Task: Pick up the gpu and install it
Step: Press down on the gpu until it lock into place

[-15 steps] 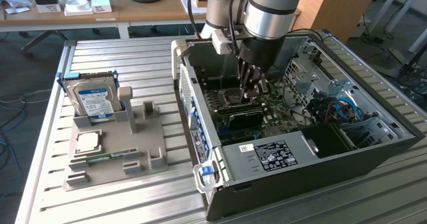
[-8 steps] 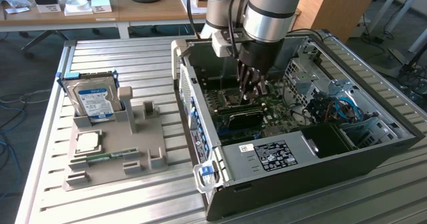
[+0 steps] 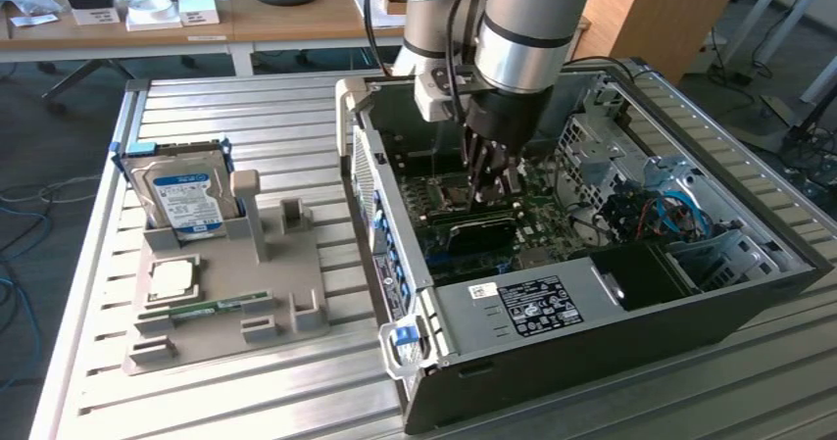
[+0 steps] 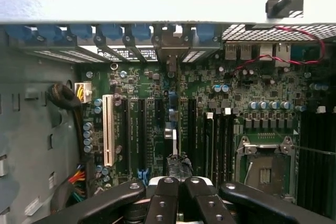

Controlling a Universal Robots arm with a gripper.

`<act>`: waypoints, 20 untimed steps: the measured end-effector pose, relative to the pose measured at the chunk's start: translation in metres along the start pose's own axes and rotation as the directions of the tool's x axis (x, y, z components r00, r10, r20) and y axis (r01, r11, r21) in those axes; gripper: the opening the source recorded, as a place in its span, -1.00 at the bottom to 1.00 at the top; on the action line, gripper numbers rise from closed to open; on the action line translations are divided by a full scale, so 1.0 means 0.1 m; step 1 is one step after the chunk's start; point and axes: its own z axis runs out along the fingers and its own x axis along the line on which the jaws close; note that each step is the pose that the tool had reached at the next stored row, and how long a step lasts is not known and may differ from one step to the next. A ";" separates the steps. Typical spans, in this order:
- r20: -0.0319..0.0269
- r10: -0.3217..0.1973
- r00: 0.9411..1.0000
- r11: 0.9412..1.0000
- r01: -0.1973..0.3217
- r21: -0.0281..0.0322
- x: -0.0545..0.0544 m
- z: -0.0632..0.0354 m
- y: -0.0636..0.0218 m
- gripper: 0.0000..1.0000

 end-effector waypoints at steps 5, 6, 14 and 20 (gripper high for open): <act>0.000 0.000 1.000 1.000 0.000 0.000 0.00 0.036 0.000 -0.79; 0.000 0.000 1.000 1.000 0.000 0.000 -0.01 0.041 0.001 -0.79; 0.000 0.000 1.000 1.000 0.000 0.000 -0.04 0.160 0.002 -0.79; 0.001 0.000 1.000 1.000 0.000 0.000 -0.04 0.208 0.002 -0.79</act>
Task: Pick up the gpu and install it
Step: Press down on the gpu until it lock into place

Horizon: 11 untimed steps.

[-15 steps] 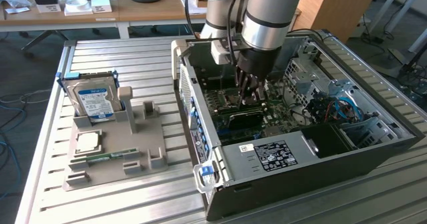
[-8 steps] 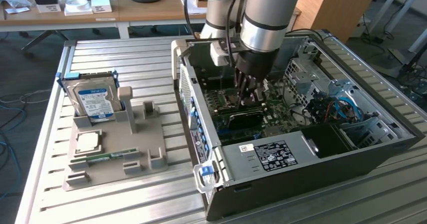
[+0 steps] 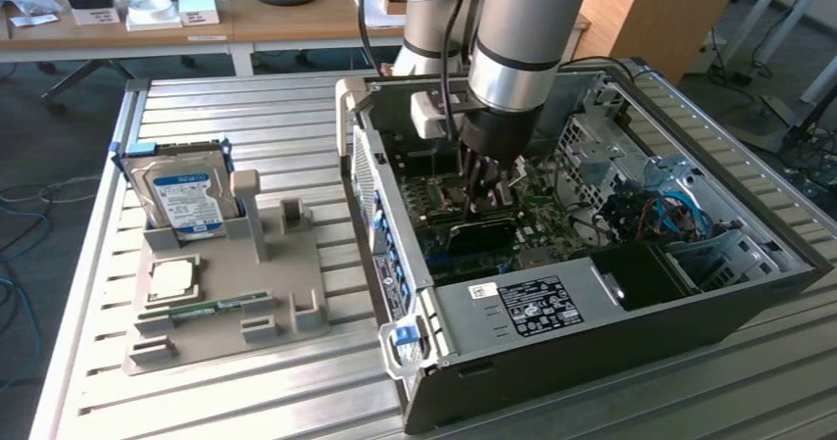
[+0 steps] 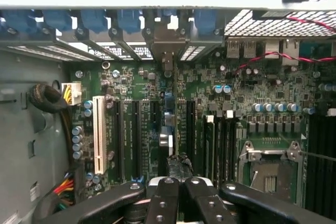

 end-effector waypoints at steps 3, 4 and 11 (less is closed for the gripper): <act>0.000 0.000 1.000 1.000 0.000 0.000 0.00 0.003 0.000 -0.79; 0.000 0.000 1.000 1.000 0.000 0.000 0.00 0.003 0.000 -0.79; 0.000 0.000 1.000 1.000 0.000 0.000 0.00 0.027 0.001 -0.79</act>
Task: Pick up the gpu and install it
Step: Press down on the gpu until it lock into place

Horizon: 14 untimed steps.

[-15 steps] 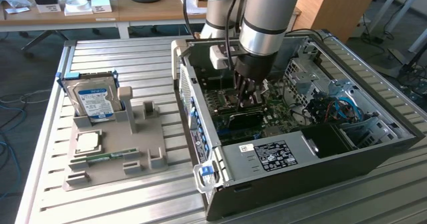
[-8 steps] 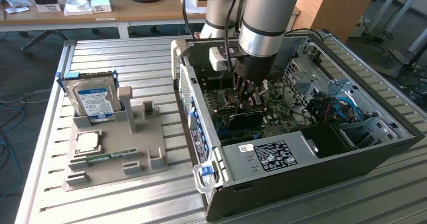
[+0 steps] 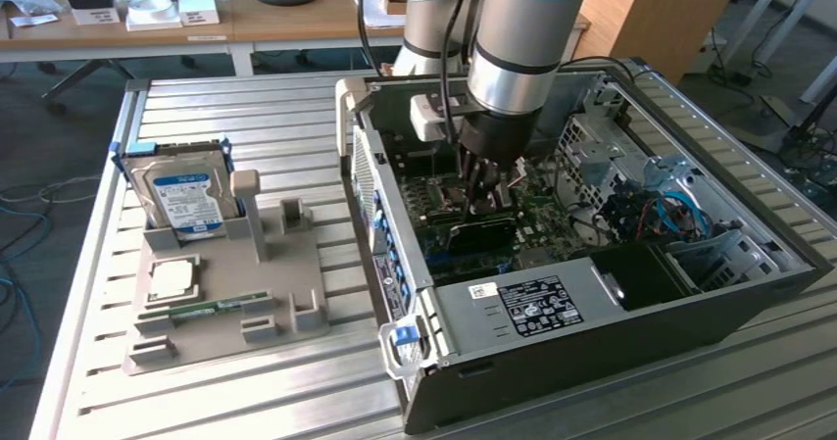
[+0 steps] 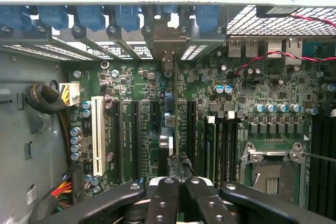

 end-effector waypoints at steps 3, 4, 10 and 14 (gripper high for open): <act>0.000 0.000 1.000 1.000 0.000 0.000 -0.01 0.002 0.000 -0.79; 0.000 0.000 1.000 1.000 0.000 0.000 -0.01 0.008 0.000 -0.79; 0.000 0.000 1.000 1.000 0.000 0.000 -0.01 0.028 0.000 -0.79; 0.000 0.000 1.000 1.000 0.000 0.000 -0.01 0.036 0.001 -0.79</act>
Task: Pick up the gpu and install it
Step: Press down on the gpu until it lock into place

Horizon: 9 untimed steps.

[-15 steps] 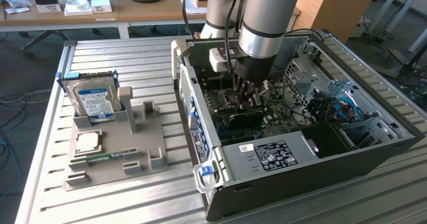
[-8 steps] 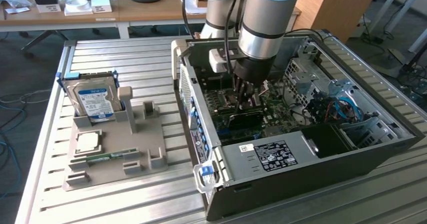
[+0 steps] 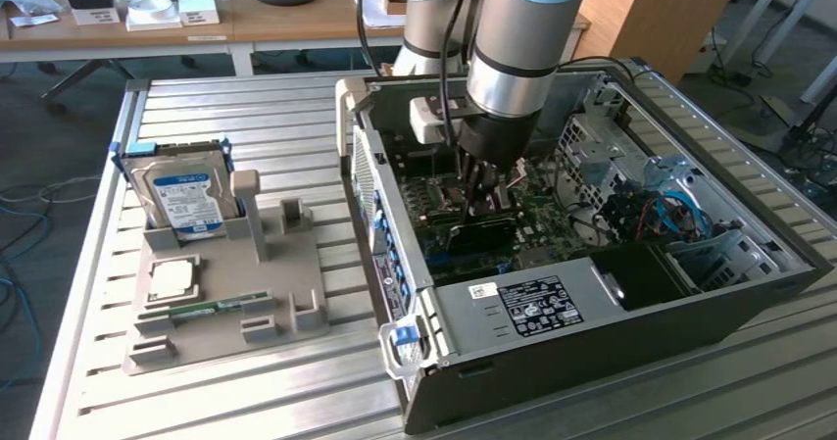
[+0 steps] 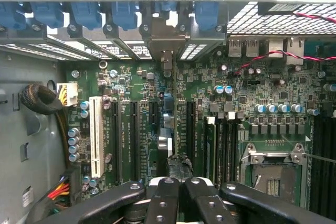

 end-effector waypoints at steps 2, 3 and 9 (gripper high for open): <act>0.000 0.000 1.000 1.000 0.000 0.000 0.00 0.001 0.000 -0.79; 0.000 0.000 1.000 1.000 0.000 0.000 0.00 0.002 0.000 -0.79; 0.000 0.000 1.000 1.000 0.000 0.000 0.00 0.008 0.002 -0.79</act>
